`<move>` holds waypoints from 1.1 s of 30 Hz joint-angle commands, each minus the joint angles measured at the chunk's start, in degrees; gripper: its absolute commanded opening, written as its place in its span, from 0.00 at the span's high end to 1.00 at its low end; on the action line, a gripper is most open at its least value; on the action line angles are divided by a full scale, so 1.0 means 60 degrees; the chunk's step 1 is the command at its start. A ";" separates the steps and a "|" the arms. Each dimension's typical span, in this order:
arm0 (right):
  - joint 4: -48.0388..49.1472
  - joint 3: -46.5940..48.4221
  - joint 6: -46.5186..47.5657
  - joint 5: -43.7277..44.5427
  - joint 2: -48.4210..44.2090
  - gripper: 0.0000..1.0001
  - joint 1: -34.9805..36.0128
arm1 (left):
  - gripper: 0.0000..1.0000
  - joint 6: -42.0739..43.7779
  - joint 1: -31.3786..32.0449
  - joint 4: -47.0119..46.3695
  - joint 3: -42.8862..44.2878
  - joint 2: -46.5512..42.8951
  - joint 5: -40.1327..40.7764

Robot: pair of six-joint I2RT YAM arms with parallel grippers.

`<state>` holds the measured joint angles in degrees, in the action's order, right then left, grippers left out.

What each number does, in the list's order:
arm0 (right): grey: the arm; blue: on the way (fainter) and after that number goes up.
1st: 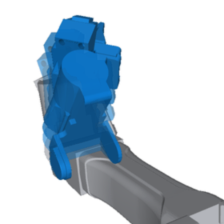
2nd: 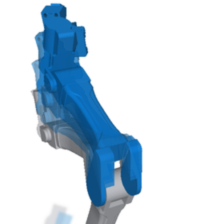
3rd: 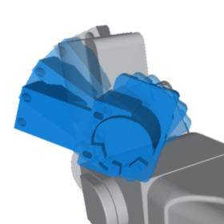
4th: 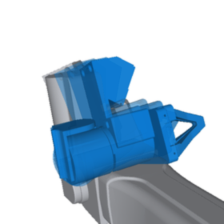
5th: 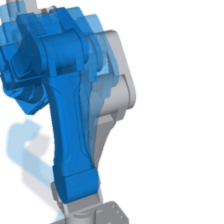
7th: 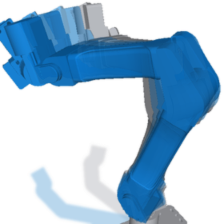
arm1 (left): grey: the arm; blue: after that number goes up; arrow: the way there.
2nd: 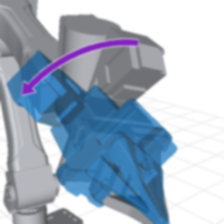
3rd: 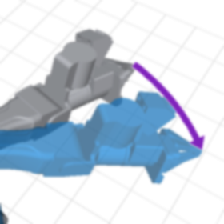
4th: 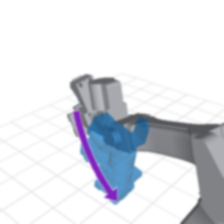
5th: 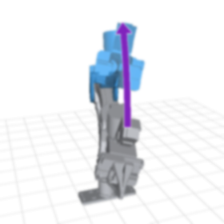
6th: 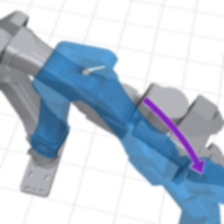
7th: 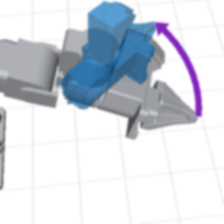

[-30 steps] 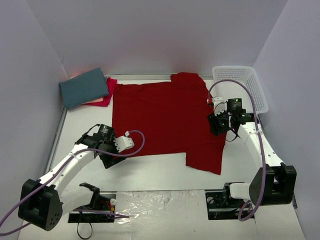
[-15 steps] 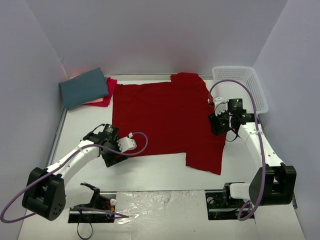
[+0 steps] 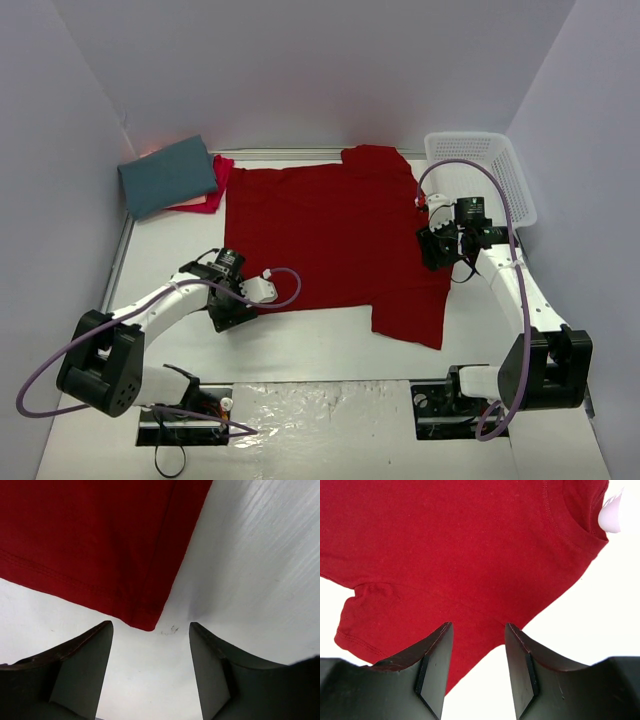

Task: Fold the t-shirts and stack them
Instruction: Grap the side of the flattened tshirt closest away from the robot with both arms

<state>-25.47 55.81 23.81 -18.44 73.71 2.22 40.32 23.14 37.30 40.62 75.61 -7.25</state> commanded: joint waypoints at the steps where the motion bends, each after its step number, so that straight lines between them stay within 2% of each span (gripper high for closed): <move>1: 0.0012 -0.0073 -0.0072 0.0114 0.0034 0.58 -0.0062 | 0.39 0.0063 0.0070 -0.0108 0.0408 -0.0034 0.0021; 9: -0.0002 -0.0088 -0.0028 0.0084 0.0049 0.58 -0.0062 | 0.40 0.0004 0.0085 -0.0123 0.0569 0.0171 -0.0110; 18: -0.0002 -0.0103 -0.0028 0.0070 0.0005 0.58 -0.0062 | 0.55 0.0180 0.0114 0.0170 0.0642 0.0639 -0.0359; 30: -0.0002 -0.0117 0.0016 0.0026 -0.0098 0.58 -0.0062 | 0.57 0.0166 0.0114 0.0185 0.0759 0.1181 -0.0345; 32: -0.0002 -0.0117 0.0030 0.0011 -0.0098 0.58 -0.0062 | 0.61 0.0151 0.0128 0.0170 0.0745 0.1313 -0.0345; 33: -0.0002 -0.0117 0.0030 0.0011 -0.0098 0.58 -0.0062 | 0.67 0.0165 0.0143 0.0170 0.0759 0.1357 -0.0331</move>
<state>-25.47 55.72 23.86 -18.44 73.76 2.22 40.40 23.57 37.58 44.12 82.65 -8.56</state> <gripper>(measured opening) 0.418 0.354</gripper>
